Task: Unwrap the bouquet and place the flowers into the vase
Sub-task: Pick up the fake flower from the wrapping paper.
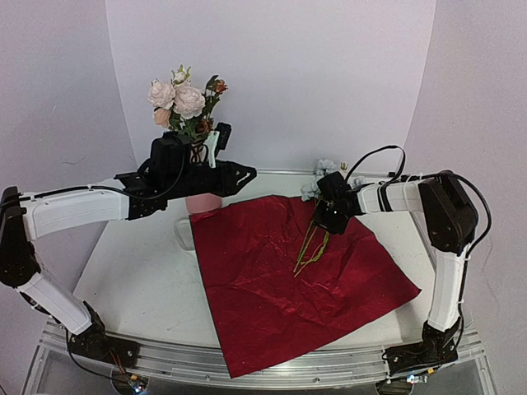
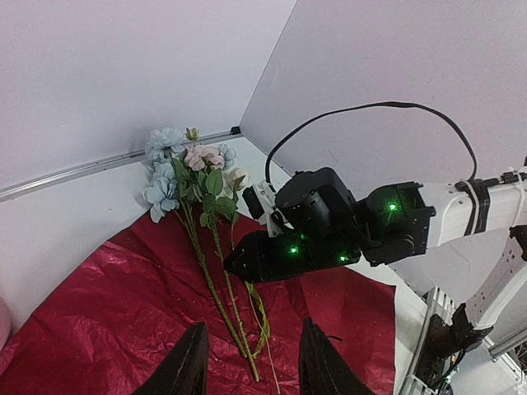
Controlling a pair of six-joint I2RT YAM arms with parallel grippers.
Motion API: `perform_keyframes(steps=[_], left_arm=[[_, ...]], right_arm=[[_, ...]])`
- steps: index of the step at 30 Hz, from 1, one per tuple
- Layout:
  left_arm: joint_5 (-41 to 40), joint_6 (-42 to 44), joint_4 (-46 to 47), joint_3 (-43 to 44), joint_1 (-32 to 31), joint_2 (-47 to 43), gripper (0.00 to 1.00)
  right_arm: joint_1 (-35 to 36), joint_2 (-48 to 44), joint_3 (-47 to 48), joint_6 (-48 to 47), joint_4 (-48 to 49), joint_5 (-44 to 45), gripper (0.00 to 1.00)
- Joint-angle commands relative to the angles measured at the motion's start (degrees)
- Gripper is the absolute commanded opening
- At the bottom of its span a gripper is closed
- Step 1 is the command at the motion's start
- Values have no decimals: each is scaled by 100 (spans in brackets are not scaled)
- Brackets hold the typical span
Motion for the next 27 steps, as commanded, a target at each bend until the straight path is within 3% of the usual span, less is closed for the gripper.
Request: perform_keyframes(steps=[1, 11, 15, 23, 27], left_arm=[[-100, 166, 68, -2, 3, 7, 39], [-105, 193, 29, 82, 0, 89, 40], [-105, 169, 25, 119, 5, 112, 40], [-50, 114, 17, 175, 1, 114, 41], [68, 16, 19, 256, -1, 183, 41]], right_arm=[[-28, 294, 327, -72, -254, -61, 26], [-66, 444, 569, 57, -253, -347, 20], [-121, 341, 520, 198, -238, -500, 0], [-213, -666, -29, 236, 107, -498, 0], [-214, -1456, -618, -55, 831, -720, 0]])
